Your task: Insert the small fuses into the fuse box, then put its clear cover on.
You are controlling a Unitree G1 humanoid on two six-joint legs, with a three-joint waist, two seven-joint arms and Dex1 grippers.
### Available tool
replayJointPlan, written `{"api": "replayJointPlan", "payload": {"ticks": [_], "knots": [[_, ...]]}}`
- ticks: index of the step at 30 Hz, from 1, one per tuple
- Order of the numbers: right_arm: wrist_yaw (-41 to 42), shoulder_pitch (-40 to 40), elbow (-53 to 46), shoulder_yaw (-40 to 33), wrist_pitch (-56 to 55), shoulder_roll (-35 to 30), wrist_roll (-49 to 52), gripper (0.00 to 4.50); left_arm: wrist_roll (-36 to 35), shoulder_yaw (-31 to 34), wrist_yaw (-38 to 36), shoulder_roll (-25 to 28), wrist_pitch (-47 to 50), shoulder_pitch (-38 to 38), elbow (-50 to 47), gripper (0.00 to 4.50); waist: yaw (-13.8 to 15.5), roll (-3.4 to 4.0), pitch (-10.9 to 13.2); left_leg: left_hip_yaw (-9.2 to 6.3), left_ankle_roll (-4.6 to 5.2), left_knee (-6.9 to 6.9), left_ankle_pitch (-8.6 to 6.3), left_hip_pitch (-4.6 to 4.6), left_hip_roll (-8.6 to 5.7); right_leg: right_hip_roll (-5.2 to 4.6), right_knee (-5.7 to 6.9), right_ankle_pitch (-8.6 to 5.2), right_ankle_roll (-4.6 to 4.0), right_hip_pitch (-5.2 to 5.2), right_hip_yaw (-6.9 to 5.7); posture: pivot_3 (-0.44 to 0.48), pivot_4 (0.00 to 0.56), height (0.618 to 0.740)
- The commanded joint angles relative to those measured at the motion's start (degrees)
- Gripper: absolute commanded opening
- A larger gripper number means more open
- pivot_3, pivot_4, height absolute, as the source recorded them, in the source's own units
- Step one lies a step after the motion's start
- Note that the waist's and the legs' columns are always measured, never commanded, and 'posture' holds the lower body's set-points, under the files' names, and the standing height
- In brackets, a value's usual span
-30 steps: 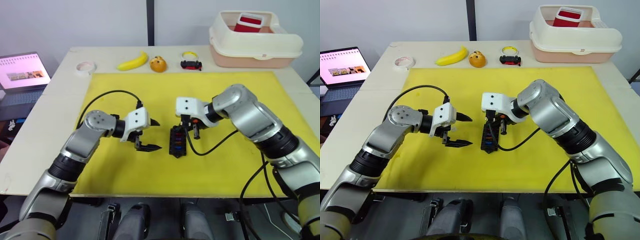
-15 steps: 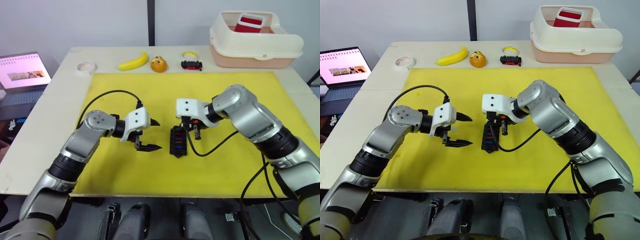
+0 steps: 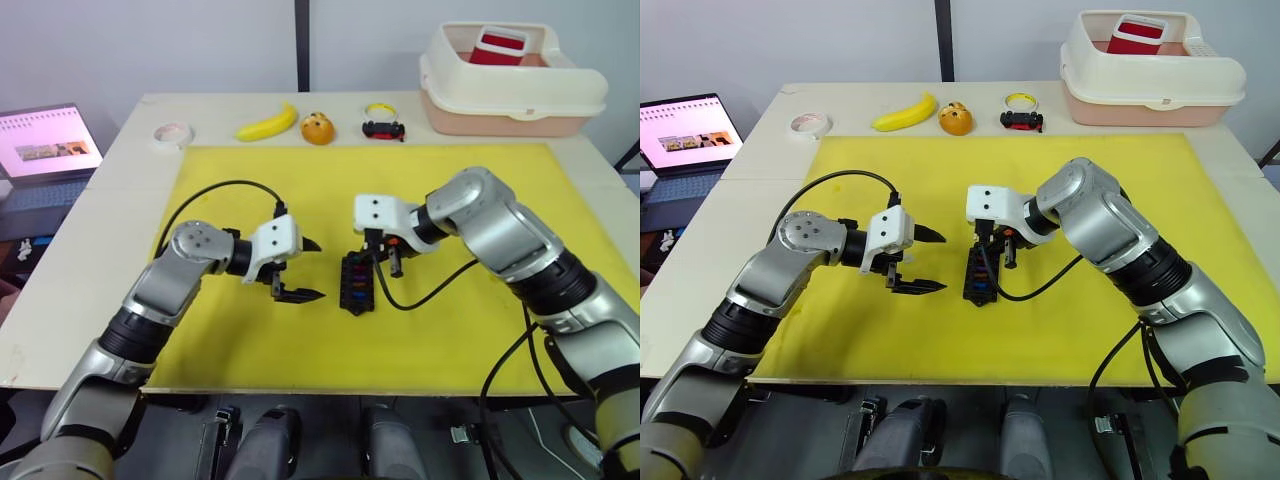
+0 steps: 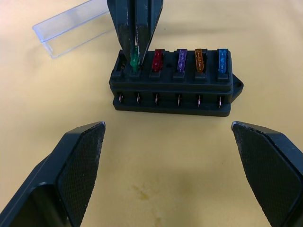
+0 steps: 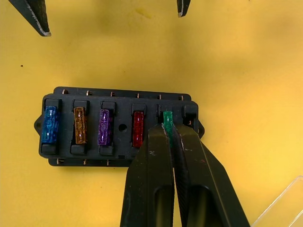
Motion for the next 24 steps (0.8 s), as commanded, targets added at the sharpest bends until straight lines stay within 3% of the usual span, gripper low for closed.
{"api": "replayJointPlan", "payload": {"ticks": [1, 14, 17, 20, 24], "knots": [[-0.2, -1.2, 0.0, -0.5, -0.4, -0.5, -1.0, 0.06, 0.2, 0.5, 0.0, -0.1, -1.2, -0.9, -0.4, 4.5, 0.0, 0.0, 0.0, 0.0, 0.0, 0.0, 0.0, 0.0, 0.0, 0.0, 0.0, 0.0, 0.0, 0.0, 0.0, 0.0, 0.15, 0.74], [-0.2, -1.4, -1.6, -1.1, -0.1, -0.7, -1.1, 0.06, 0.4, 0.6, 0.0, -0.5, -1.2, -0.8, -0.4, 4.5, 0.0, 0.0, 0.0, 0.0, 0.0, 0.0, 0.0, 0.0, 0.0, 0.0, 0.0, 0.0, 0.0, 0.0, 0.0, 0.0, 0.15, 0.74], [-0.3, -1.3, -1.7, -1.2, 0.1, -0.6, -1.1, 1.01, 0.4, 0.6, 0.0, -0.4, -1.1, -0.7, -0.6, 4.5, 0.0, 0.0, 0.0, 0.0, 0.0, 0.0, 0.0, 0.0, 0.0, 0.0, 0.0, 0.0, 0.0, 0.0, 0.0, 0.0, 0.15, 0.74], [-0.2, -1.2, -2.1, -1.2, 0.0, -0.8, -1.1, 2.39, 0.4, 0.6, 0.0, -0.4, -1.1, -0.6, -0.6, 4.5, 0.0, 0.0, 0.0, 0.0, 0.0, 0.0, 0.0, 0.0, 0.0, 0.0, 0.0, 0.0, 0.0, -0.01, 0.0, 0.0, 0.15, 0.74], [-0.4, -1.3, -2.2, -1.3, -0.2, -0.8, -1.2, 2.39, 0.4, 0.6, -0.1, -0.4, -1.1, -0.7, -0.5, 4.5, 0.0, 0.0, 0.0, 0.0, 0.0, 0.0, 0.0, 0.0, 0.0, 0.0, 0.0, 0.0, 0.0, -0.01, 0.0, 0.0, 0.15, 0.74]]}}
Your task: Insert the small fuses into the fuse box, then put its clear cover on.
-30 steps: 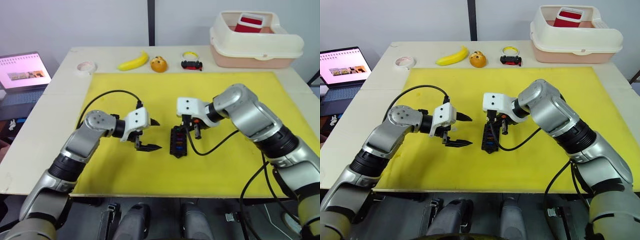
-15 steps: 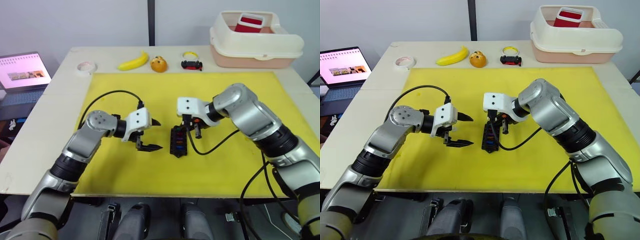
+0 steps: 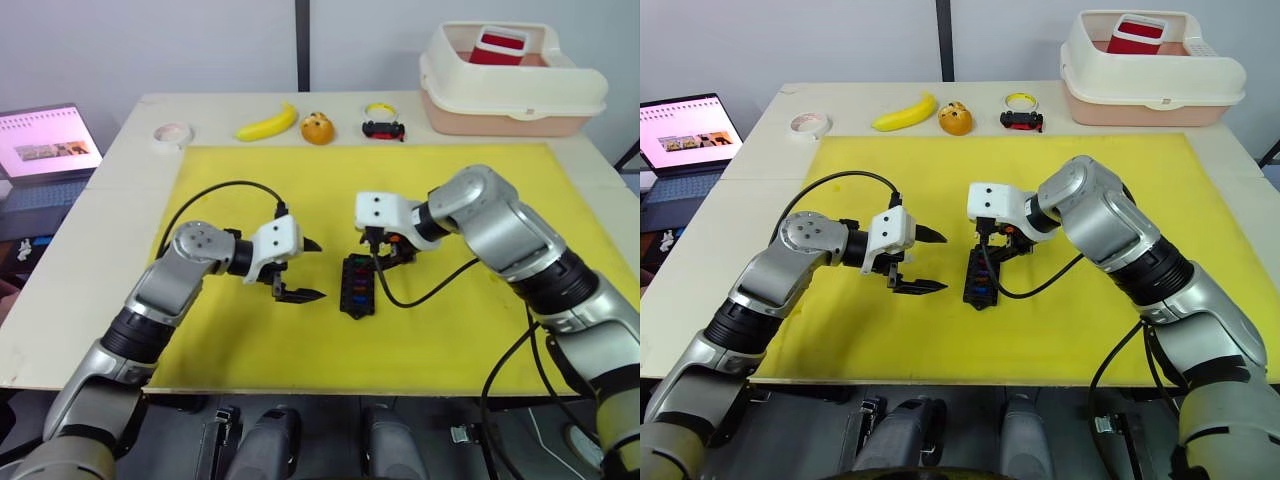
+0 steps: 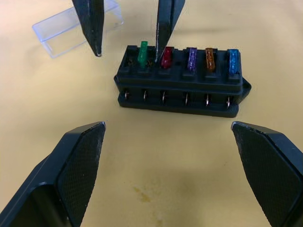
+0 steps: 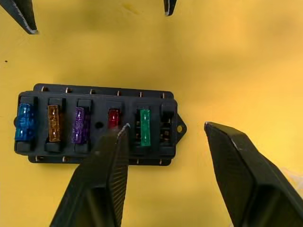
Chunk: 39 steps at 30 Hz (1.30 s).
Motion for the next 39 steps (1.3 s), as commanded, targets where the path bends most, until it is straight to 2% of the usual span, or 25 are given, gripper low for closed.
{"api": "replayJointPlan", "payload": {"ticks": [1, 13, 18, 21, 24, 27, 30, 39], "knots": [[0.0, -1.2, -1.7, -1.4, -0.1, -0.4, -0.2, 2.39, 0.0, 0.5, -0.1, 0.0, -1.0, -0.8, -0.8, 4.5, 0.0, 0.0, 0.0, 0.0, 0.0, 0.0, 0.0, 0.0, 0.0, 0.0, 0.0, 0.0, 0.0, 0.0, 0.0, 0.0, 0.15, 0.74], [-1.0, -0.8, -5.1, -7.6, 1.1, -1.0, 3.6, 2.39, -0.1, 0.6, -0.2, 0.2, -1.1, -0.6, -1.0, 4.5, 0.0, 0.0, 0.0, 0.0, 0.0, 0.0, 0.0, 0.0, 0.0, 0.0, 0.0, 0.0, 0.0, -0.01, 0.0, 0.0, 0.15, 0.74], [-7.1, 9.2, -12.1, -20.1, -6.6, 1.0, 9.1, 2.39, -0.1, 0.8, -0.2, 0.5, -1.1, -0.2, -1.0, 4.5, 0.3, -0.01, 0.0, -0.04, 0.0, -0.02, 0.0, -0.01, -0.01, -0.01, -0.04, 0.0, 0.0, 0.03, -0.03, 0.0, 0.15, 0.74], [-6.1, 12.2, -14.6, -24.5, 3.1, 1.5, 16.8, 2.39, -0.1, 0.9, -0.1, 0.6, -1.1, -0.3, -0.8, 4.5, 0.1, -0.01, 0.0, -0.03, 0.0, 0.0, 0.0, -0.01, -0.02, -0.02, -0.03, 0.0, 0.0, 0.04, -0.02, 0.0, 0.15, 0.74], [-9.9, 15.7, -15.7, -25.2, 1.3, 1.3, 16.3, 2.39, -0.3, 1.1, 0.0, 0.5, -0.9, -0.3, -0.8, 4.5, 0.1, -0.01, 0.0, -0.05, -0.01, 0.0, 0.0, 0.01, 0.0, 0.0, 0.0, 0.0, 0.0, 0.04, -0.02, 0.0, 0.15, 0.74], [-13.0, 18.4, -15.9, -26.8, -1.0, 3.1, 17.4, 1.49, -0.3, 1.0, 0.1, 0.4, -0.9, -0.4, -0.6, 4.5, 0.1, -0.01, 0.0, -0.03, 0.0, -0.01, 0.0, 0.0, 0.0, -0.01, -0.01, 0.0, 0.0, 0.03, -0.02, 0.0, 0.15, 0.74], [-14.6, 20.2, -15.7, -26.5, -2.2, 3.5, 17.8, 0.03, -0.3, 0.9, 0.1, 0.2, -0.9, -0.4, -0.5, 4.5, 0.1, -0.01, 0.0, -0.03, 0.0, -0.01, 0.0, 0.0, 0.0, 0.0, 0.0, 0.0, 0.0, 0.03, -0.02, 0.0, 0.15, 0.74], [-19.3, 23.0, -12.5, -25.7, -4.1, 4.4, 17.9, 0.03, -0.3, 0.9, 0.1, 0.0, -0.9, -0.6, -0.3, 4.5, 0.1, -0.01, 0.0, -0.04, -0.01, 0.0, 0.0, 0.01, -0.01, -0.01, -0.01, 0.0, 0.0, 0.04, -0.02, 0.0, 0.15, 0.74]]}}
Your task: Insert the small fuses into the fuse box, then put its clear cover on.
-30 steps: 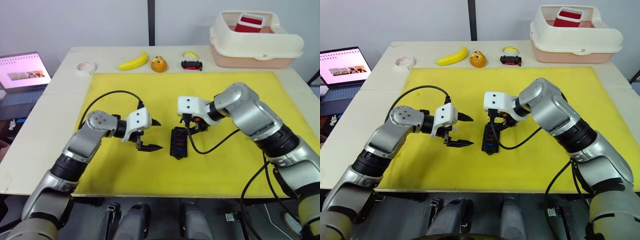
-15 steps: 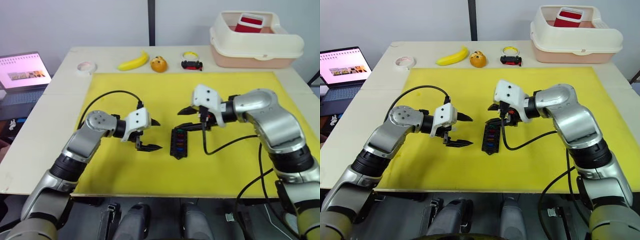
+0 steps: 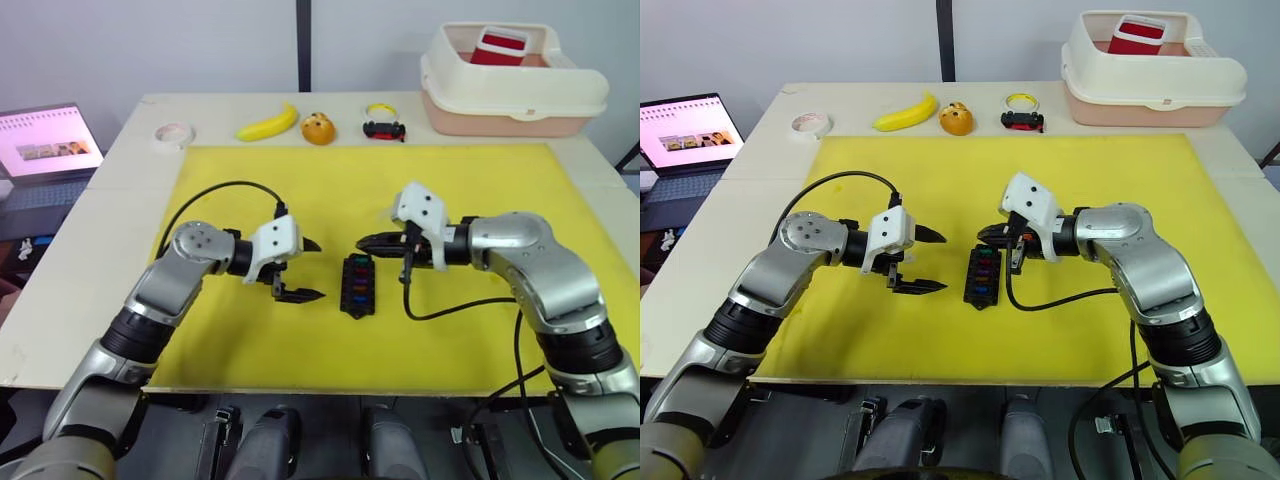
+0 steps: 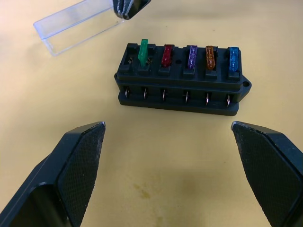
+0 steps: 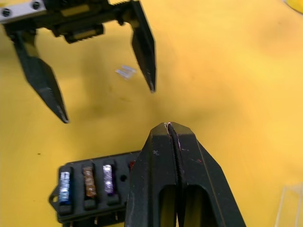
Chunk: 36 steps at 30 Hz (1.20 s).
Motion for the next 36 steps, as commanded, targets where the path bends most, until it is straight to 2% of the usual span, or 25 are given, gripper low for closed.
{"api": "replayJointPlan", "payload": {"ticks": [1, 19, 28, 36], "knots": [[-2.2, 0.3, 0.5, -1.0, -1.0, 0.8, 0.3, 0.03, -0.3, 0.9, 0.0, 0.0, -0.7, -0.6, -0.7, 4.5, 0.0, 0.0, 0.0, 0.0, 0.0, 0.0, 0.0, 0.0, 0.0, 0.0, 0.0, 0.0, 0.0, 0.0, 0.0, 0.0, 0.15, 0.74], [-4.2, 3.3, 0.4, -0.7, -3.1, 2.4, 3.5, 0.03, -0.3, 0.7, -0.1, 0.2, -0.4, -0.3, -1.2, 4.5, 0.0, 0.0, 0.0, 0.0, 0.0, 0.0, 0.0, 0.0, 0.0, 0.0, 0.0, 0.0, 0.0, 0.0, 0.0, 0.0, 0.15, 0.74], [-4.4, 6.7, 4.9, 3.8, -5.5, 2.0, 0.4, 0.03, -0.3, 0.6, -0.1, 0.0, -0.1, -0.5, -1.3, 4.5, 0.0, -0.02, 0.0, 0.01, 0.0, 0.0, 0.0, 0.01, 0.0, 0.0, 0.01, 0.0, 0.0, 0.0, 0.0, 0.0, 0.15, 0.74], [-4.1, 8.1, 7.6, 5.8, -5.0, 1.0, -1.1, 0.03, -0.3, 0.8, 0.1, 0.2, -0.1, -0.1, -1.6, 4.5, 0.1, -0.05, -0.1, -0.01, 0.03, -0.05, -0.02, 0.4, 0.0, 0.01, -0.07, 0.0, 0.0, 0.45, 0.0, 0.0, 0.15, 0.74]]}}
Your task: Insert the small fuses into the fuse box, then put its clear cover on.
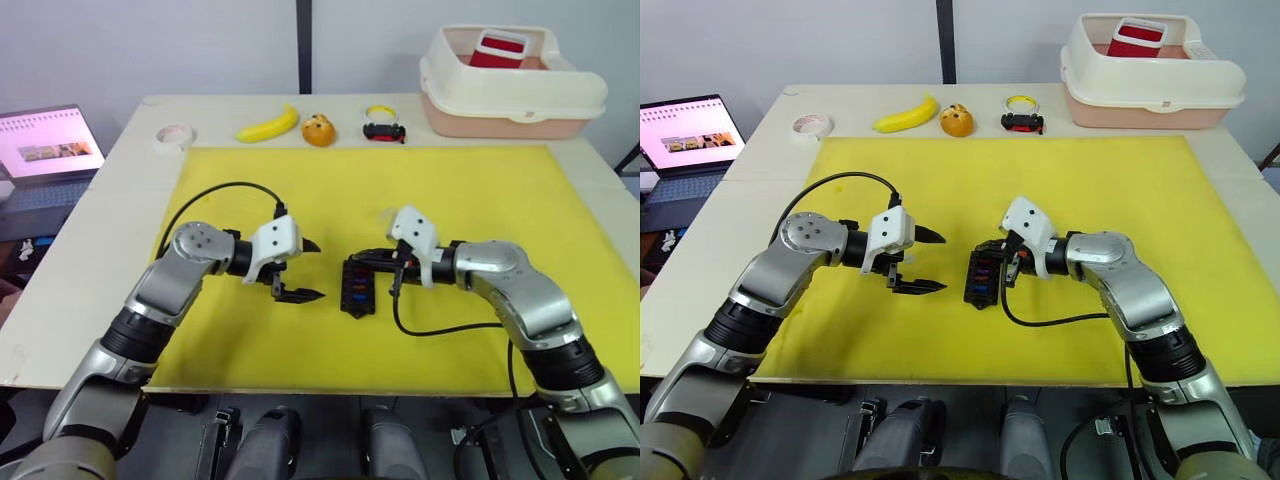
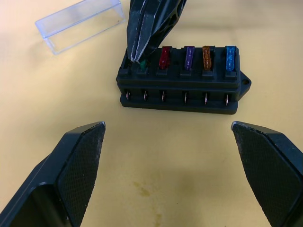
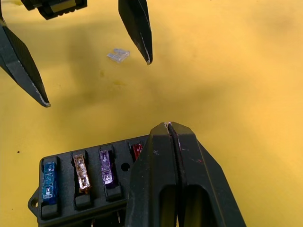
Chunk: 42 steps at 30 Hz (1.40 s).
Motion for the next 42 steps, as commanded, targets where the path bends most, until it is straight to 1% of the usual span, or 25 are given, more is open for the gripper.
{"api": "replayJointPlan", "payload": {"ticks": [1, 7, 10, 15, 21, 24, 27, 32, 35, 42], "knots": [[0.6, 1.9, 2.3, 2.7, 3.4, -1.1, -1.3, 0.03, -0.3, 0.8, 0.2, 0.2, -0.3, -0.1, -1.8, 4.5, 0.0, 0.0, 0.0, 0.0, 0.01, 0.0, 0.0, 0.02, 0.0, 0.0, 0.0, 0.0, 0.0, 0.02, 0.0, 0.0, 0.15, 0.74], [0.2, -0.7, 4.5, 2.5, 6.8, -0.7, -1.0, 0.03, -0.2, 0.8, 0.2, 0.2, -0.6, -0.3, -1.7, 4.5, 0.0, -0.02, 0.0, -0.02, 0.0, 0.0, 0.0, 0.03, 0.0, 0.0, -0.01, 0.0, 0.0, 0.04, -0.01, 0.0, 0.15, 0.74], [0.6, -1.4, 5.3, 3.7, 8.4, -1.3, -1.6, 0.03, -0.2, 0.7, 0.2, 0.1, -0.8, -0.2, -1.6, 4.5, 0.1, -0.03, 0.0, -0.02, 0.01, 0.0, 0.0, 0.04, 0.0, 0.0, -0.01, 0.0, 0.0, 0.05, -0.01, 0.0, 0.15, 0.74], [1.5, -0.1, 4.8, 5.9, 9.3, -2.4, -2.0, 0.03, -0.2, 0.8, 0.3, 0.0, -0.8, -0.3, -1.5, 4.5, 0.1, -0.12, -0.1, -0.05, 0.01, -0.01, -0.01, 0.06, 0.0, -0.01, -0.02, 0.0, 0.0, 0.08, -0.02, 0.0, 0.15, 0.74], [1.2, 0.3, 4.8, 6.9, 10.8, -2.7, -2.3, 0.03, -0.1, 0.8, 0.3, 0.0, -0.8, -0.4, -1.3, 4.5, 0.2, -0.17, -0.2, -0.1, 0.04, -0.01, -0.03, 0.13, -0.01, 0.0, -0.1, 0.0, 0.0, 0.23, -0.06, 0.0, 0.15, 0.74], [1.1, 0.6, 5.4, 7.3, 10.6, -2.9, -2.8, 0.03, -0.1, 0.7, 0.3, -0.1, -0.9, -0.5, -1.2, 4.5, 0.3, -0.17, -0.3, -0.14, 0.3, 0.0, -0.18, 0.19, -0.01, 0.0, -0.14, -0.01, 0.01, 0.34, -0.09, 0.0, 0.15, 0.74], [0.9, 1.4, 5.8, 7.7, 10.7, -3.2, -3.1, 0.03, -0.1, 0.8, 0.3, -0.1, -0.8, -0.5, -1.3, 4.5, 0.5, -0.17, -0.5, -0.18, 0.33, -0.01, -0.2, 0.23, -0.01, 0.0, -0.21, -0.01, 0.01, 0.42, -0.11, 0.0, 0.15, 0.74], [0.9, 2.9, 5.6, 8.2, 11.0, -3.7, -3.2, 0.03, -0.2, 0.8, 0.3, -0.1, -0.8, -0.4, -1.4, 4.5, 1.3, -0.19, -0.8, -0.21, 0.41, -0.07, -0.25, 0.51, -0.01, 0.02, -0.53, -0.01, 0.01, 0.84, -0.15, 0.0, 0.15, 0.74], [1.1, 3.3, 5.1, 8.3, 12.2, -3.9, -2.6, 0.03, -0.1, 0.8, 0.3, -0.2, -0.9, -0.6, -1.1, 4.5, 1.3, -0.21, -1.0, -0.24, 0.63, -0.18, -0.4, 1.07, -0.01, 0.02, -0.93, -0.02, 0.02, 1.33, -0.21, 0.0, 0.15, 0.74], [1.0, 4.1, 4.6, 8.7, 12.9, -3.8, -2.5, 0.03, -0.1, 0.8, 0.2, -0.2, -1.1, -0.7, -1.0, 4.5, 1.4, -0.25, -1.1, -0.24, 0.69, -0.17, -0.46, 1.11, -0.03, 0.0, -1.03, -0.02, 0.03, 1.43, -0.21, 0.0, 0.15, 0.74]]}}
